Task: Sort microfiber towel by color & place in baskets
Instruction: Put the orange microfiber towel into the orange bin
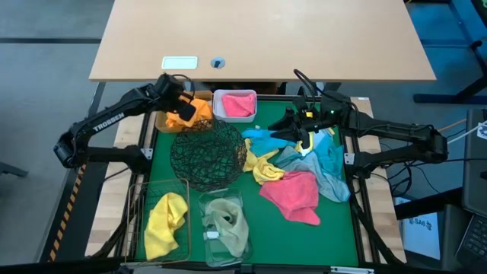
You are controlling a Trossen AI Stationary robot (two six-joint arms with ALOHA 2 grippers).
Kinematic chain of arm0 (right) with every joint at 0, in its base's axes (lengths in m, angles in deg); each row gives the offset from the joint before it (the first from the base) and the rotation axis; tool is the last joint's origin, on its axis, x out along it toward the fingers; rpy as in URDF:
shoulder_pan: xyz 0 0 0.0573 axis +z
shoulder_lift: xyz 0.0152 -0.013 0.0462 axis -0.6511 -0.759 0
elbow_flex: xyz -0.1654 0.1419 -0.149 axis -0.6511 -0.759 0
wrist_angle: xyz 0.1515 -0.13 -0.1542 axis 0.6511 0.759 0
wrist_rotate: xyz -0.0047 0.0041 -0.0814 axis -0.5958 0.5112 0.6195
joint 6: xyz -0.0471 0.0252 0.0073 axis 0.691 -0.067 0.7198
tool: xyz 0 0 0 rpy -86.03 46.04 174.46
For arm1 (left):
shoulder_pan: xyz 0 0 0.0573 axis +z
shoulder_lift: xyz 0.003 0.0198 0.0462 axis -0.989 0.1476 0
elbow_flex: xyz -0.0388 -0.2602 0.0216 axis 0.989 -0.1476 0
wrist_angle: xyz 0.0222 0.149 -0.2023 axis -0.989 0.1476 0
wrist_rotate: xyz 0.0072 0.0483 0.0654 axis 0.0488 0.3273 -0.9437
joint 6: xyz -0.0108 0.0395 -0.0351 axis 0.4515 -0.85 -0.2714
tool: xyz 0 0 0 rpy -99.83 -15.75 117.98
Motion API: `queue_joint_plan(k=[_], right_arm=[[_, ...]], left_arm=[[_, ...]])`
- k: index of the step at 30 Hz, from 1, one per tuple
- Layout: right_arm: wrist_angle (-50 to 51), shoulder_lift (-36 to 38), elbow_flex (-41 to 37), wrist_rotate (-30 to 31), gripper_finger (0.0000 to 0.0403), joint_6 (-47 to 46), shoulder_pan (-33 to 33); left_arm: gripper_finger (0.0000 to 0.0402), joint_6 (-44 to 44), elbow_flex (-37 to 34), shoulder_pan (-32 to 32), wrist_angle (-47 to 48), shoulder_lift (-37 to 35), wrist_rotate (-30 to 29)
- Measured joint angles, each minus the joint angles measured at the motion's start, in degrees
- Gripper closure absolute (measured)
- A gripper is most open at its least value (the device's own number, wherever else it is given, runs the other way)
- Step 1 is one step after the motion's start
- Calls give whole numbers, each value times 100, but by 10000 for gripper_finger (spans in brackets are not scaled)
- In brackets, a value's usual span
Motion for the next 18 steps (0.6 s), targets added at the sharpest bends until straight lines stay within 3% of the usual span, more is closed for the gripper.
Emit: queue_joint_plan(k=[11,18], right_arm=[[-1,0,0,0,210,0,0],[245,-2,-2,-1,210,-2,0]], left_arm=[[284,-248,683,-4,87,0,1073],[286,-784,948,-4,1661,-2,1240]])
